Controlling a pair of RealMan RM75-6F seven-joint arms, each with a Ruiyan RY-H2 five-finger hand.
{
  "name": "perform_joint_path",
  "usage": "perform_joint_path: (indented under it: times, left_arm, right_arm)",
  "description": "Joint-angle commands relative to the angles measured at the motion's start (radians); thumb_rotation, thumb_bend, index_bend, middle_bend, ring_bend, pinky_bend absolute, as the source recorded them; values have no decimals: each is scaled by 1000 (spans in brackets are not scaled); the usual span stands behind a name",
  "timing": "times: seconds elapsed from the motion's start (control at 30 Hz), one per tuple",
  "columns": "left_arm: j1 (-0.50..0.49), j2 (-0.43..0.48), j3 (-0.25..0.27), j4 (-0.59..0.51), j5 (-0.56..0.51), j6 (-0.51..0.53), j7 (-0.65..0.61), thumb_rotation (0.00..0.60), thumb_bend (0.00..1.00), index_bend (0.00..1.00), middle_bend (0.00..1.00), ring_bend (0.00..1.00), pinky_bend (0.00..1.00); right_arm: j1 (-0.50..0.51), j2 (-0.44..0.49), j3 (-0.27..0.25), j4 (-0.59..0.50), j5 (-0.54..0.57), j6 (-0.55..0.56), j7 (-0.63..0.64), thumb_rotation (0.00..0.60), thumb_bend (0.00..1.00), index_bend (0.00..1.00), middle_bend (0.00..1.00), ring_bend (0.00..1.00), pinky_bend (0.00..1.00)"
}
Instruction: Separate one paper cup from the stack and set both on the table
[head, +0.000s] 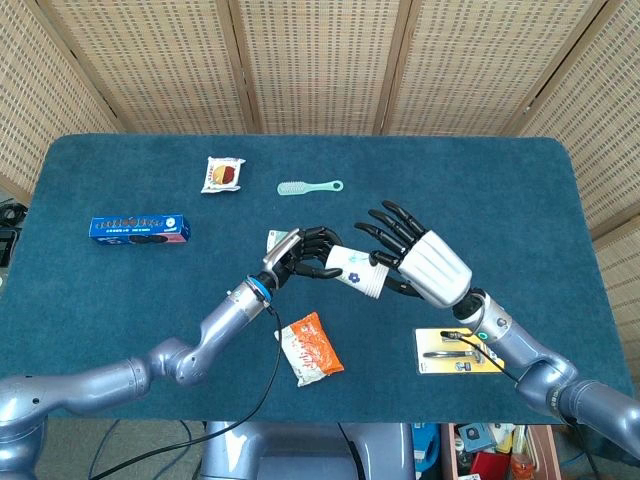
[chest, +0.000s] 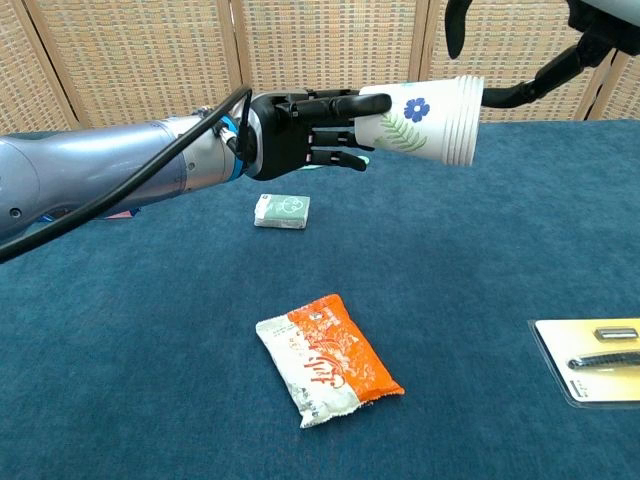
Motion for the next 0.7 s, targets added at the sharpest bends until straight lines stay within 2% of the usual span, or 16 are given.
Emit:
perform_joint_path:
  times: [0.03, 0.43, 0.7]
  left_arm:
    - [0, -2, 0, 2, 1, -3, 0, 600, 69, 500, 544, 493, 501]
    - [1, -12, -6, 11, 2, -10, -4, 600, 69, 500, 544, 493, 501]
    - [4, -13, -8, 9, 5, -16, -9, 600, 69, 500, 544, 493, 501]
  right_arm:
    - [5, -4, -3, -1, 3, 0, -3, 600, 386, 547, 277, 138, 138]
    - [27, -16, -16, -6, 17, 2, -17, 600, 426, 564, 280, 138, 145]
    - [33, -21, -27, 3, 17, 14, -27, 600, 499, 572, 271, 138, 145]
